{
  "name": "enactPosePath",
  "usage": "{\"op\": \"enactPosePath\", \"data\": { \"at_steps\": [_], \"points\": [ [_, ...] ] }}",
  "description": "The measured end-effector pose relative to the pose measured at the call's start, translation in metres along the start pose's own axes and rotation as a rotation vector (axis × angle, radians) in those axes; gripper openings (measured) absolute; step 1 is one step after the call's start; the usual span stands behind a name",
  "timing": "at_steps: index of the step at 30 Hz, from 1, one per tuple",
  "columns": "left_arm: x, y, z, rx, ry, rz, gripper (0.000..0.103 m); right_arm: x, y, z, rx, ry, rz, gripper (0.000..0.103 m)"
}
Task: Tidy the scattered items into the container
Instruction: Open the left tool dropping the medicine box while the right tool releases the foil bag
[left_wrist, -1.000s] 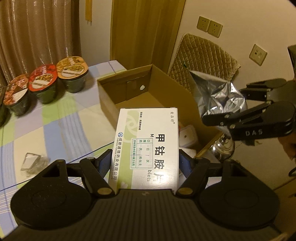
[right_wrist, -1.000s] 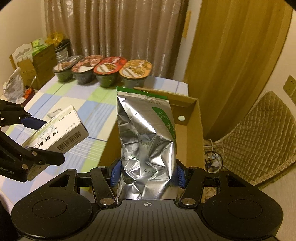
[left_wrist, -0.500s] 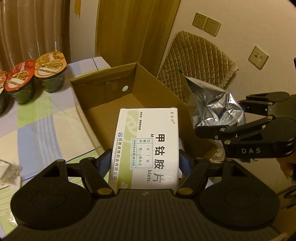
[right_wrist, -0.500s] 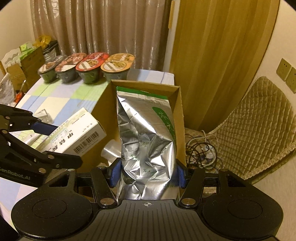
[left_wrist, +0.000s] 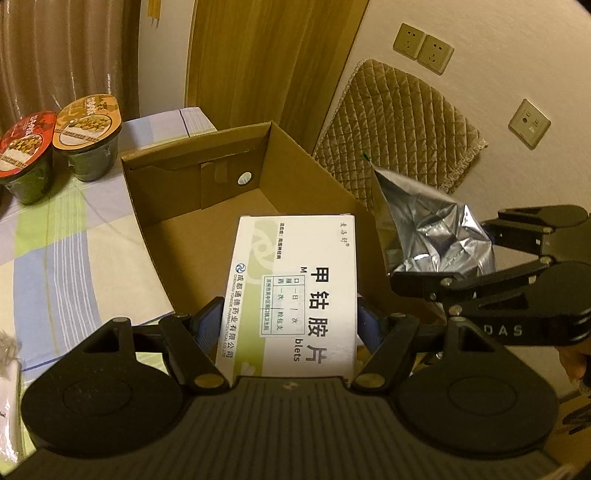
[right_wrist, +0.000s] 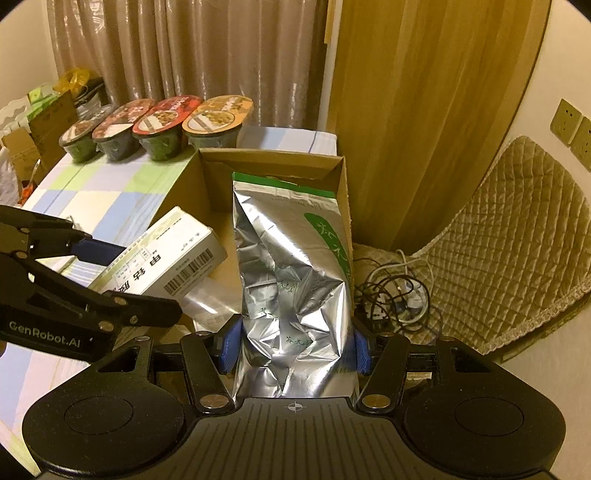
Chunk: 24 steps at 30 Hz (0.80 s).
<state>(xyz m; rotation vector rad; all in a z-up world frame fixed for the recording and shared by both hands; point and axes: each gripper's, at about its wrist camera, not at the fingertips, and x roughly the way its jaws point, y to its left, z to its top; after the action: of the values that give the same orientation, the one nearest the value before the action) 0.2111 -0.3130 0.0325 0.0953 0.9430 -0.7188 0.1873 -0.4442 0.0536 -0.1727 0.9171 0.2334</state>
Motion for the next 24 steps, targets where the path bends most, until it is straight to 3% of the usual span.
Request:
{"op": "enactPosePath", "data": {
  "at_steps": [12, 24],
  "points": [
    [-0.019, 0.024, -0.004, 0.01, -0.024, 0.096, 0.072, 0.007, 0.002, 0.001, -0.004, 0.006, 0.001, 0.06],
    [-0.03, 0.025, -0.015, 0.055, -0.023, 0.126, 0.072, 0.009, 0.017, 0.005, -0.016, 0.014, 0.011, 0.06]
  ]
}}
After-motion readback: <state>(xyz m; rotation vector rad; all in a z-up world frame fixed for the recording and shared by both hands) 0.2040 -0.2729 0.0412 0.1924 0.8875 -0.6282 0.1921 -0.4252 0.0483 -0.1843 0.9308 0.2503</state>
